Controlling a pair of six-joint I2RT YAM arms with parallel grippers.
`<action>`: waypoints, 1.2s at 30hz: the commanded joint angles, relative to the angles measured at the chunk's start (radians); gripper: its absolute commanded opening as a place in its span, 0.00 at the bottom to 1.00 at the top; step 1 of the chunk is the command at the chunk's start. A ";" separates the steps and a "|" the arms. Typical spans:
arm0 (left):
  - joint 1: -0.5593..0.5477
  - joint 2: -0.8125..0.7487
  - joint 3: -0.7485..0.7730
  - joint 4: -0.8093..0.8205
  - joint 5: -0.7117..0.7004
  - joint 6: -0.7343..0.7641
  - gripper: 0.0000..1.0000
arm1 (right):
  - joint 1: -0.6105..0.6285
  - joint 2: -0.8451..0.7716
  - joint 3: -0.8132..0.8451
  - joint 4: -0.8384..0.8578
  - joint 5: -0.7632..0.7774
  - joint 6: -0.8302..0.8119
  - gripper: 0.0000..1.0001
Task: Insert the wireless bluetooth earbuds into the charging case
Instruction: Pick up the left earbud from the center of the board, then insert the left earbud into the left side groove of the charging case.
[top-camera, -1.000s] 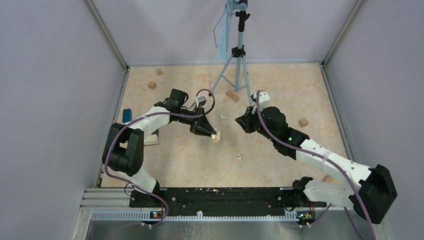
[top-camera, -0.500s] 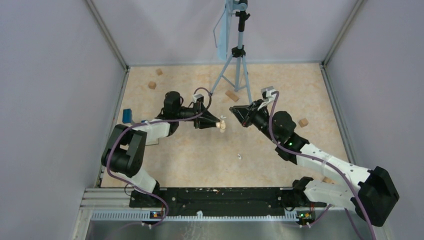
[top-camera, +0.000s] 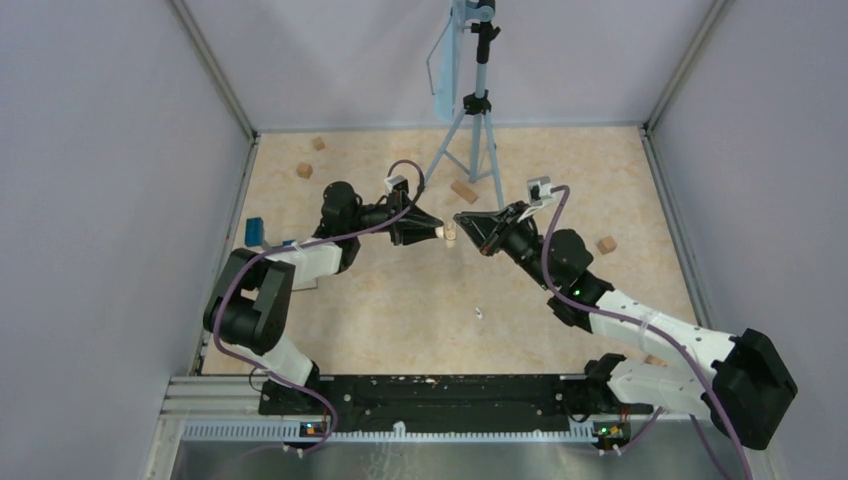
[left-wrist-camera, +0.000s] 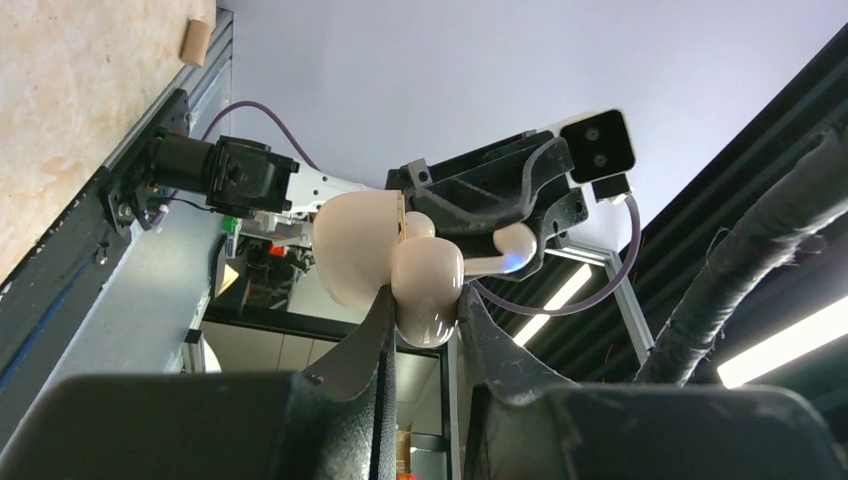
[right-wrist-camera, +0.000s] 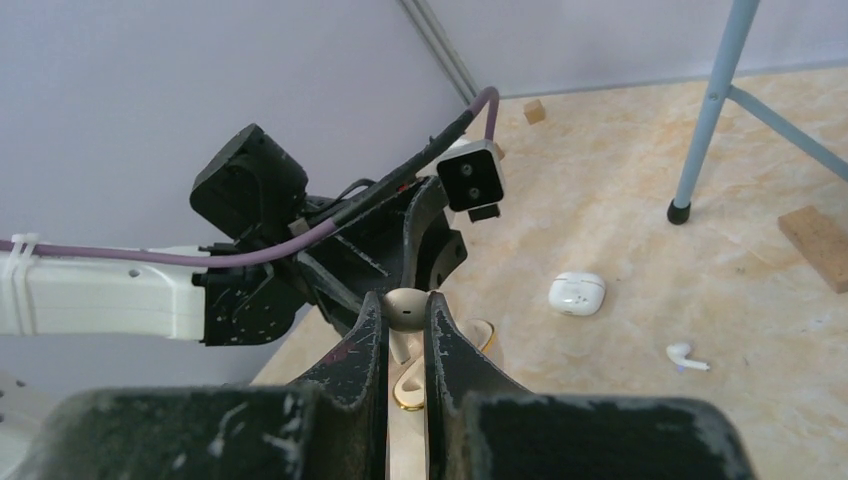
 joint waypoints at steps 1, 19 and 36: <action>-0.006 -0.021 0.000 0.115 -0.019 -0.058 0.00 | 0.035 0.006 -0.021 0.089 -0.019 0.028 0.00; -0.008 -0.028 -0.030 0.164 -0.026 -0.094 0.00 | 0.080 0.001 -0.031 0.081 0.048 -0.003 0.00; -0.008 -0.029 -0.038 0.091 -0.022 -0.033 0.00 | 0.080 0.029 -0.004 0.089 0.104 -0.013 0.00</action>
